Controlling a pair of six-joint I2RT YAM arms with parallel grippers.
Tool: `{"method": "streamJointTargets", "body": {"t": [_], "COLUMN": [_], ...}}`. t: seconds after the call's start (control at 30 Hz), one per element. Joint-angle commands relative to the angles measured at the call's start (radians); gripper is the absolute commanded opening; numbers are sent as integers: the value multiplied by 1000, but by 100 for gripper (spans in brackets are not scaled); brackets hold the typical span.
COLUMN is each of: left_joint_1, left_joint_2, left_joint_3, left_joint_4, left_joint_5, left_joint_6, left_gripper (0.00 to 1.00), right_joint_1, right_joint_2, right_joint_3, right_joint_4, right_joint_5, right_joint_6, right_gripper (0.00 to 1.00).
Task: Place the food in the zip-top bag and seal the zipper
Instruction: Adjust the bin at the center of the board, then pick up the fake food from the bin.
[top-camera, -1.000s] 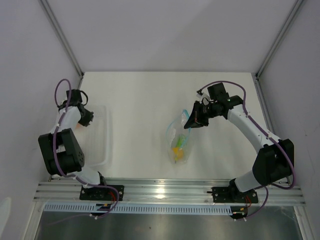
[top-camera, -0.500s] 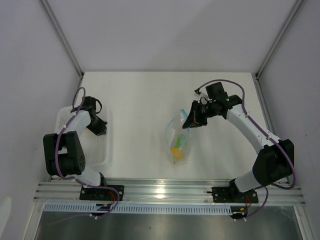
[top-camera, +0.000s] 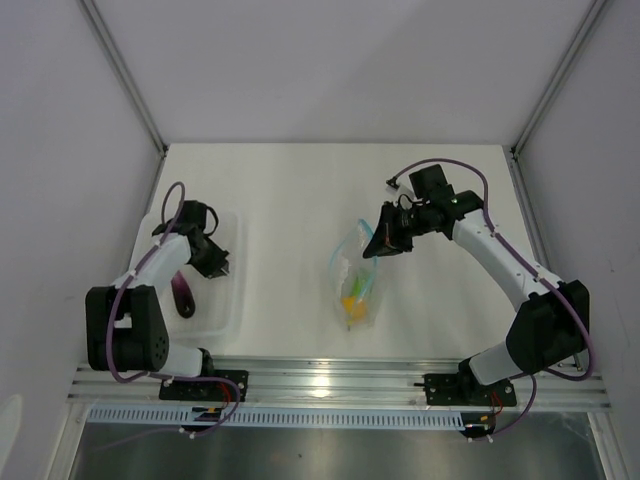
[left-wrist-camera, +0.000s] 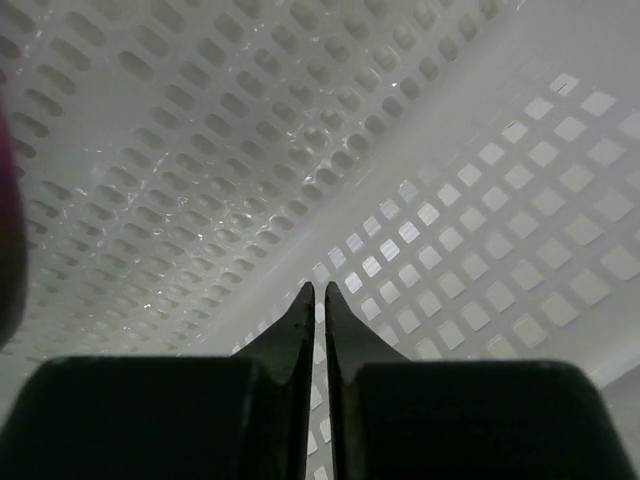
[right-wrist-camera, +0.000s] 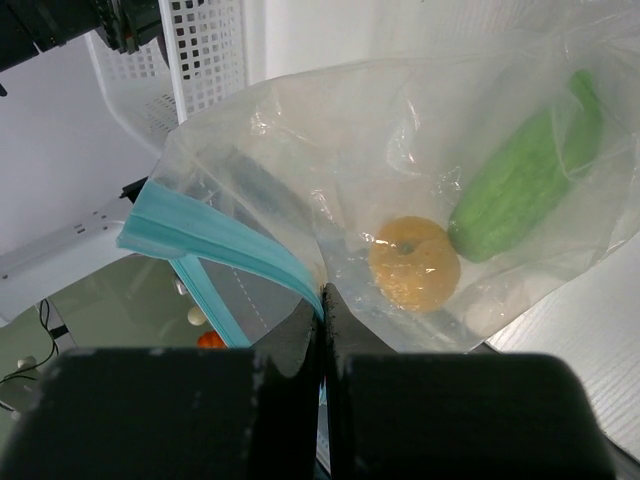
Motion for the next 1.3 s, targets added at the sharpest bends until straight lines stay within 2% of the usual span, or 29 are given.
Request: {"method": "streamJointTargets", "body": {"t": [0.0, 0.03, 0.17, 0.27, 0.43, 0.77, 0.87, 1.27], "left_joint_1": [27, 36, 100, 151, 197, 228, 237, 254], "left_joint_2": [-38, -35, -23, -20, -29, 69, 71, 138], "left_joint_3": [50, 58, 87, 87, 57, 110, 110, 153], "left_joint_4": [10, 10, 19, 48, 99, 47, 39, 27], "left_joint_5": [-36, -37, -62, -60, -91, -163, -184, -203], "left_joint_6": [-21, -27, -85, -145, -248, -303, -329, -383], "left_gripper": [11, 15, 55, 65, 71, 77, 82, 83], "right_joint_1": [8, 9, 12, 17, 20, 20, 18, 11], "right_joint_2": [-41, -41, -43, -38, -35, -35, -32, -27], "right_joint_3": [15, 17, 17, 12, 9, 0, -3, -17], "right_joint_4": [6, 5, 2, 2, 3, 2, 5, 11], "right_joint_5": [-18, -18, -18, -18, -20, -21, -24, -30], "right_joint_6": [-10, -11, -11, -11, -11, -15, -15, -16], "right_gripper": [0, 0, 0, 0, 0, 0, 0, 0]}}
